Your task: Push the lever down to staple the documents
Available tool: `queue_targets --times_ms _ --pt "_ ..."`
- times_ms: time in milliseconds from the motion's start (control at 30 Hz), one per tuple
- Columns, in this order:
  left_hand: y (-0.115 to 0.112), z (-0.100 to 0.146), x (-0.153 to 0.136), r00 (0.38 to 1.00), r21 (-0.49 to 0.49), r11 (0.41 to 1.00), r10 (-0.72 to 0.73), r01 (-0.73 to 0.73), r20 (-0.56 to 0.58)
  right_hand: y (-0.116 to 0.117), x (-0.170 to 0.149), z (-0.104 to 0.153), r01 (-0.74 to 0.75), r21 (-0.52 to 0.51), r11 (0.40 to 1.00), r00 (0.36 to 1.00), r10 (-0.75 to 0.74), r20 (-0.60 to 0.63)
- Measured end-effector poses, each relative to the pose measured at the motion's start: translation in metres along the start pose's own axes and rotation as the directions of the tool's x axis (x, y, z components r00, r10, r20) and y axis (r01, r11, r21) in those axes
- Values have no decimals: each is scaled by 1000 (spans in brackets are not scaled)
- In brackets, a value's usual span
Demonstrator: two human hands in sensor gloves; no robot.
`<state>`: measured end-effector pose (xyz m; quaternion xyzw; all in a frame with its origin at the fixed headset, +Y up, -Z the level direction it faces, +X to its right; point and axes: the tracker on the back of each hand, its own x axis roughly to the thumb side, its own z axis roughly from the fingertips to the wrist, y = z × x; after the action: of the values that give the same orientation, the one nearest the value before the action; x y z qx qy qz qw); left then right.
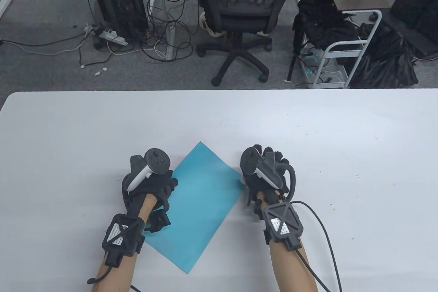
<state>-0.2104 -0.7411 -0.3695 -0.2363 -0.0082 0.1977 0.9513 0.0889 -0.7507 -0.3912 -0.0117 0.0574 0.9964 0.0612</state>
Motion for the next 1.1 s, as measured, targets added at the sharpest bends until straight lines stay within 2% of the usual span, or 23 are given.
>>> queue_targets --times_ms 333,1100 --pt "-4 4 6 999 32 998 -50 51 -19 10 11 0 -129 34 991 991 130 -16" --pt "-8 10 0 1000 74 997 -15 15 -4 14 19 0 -151 106 983 986 158 -55"
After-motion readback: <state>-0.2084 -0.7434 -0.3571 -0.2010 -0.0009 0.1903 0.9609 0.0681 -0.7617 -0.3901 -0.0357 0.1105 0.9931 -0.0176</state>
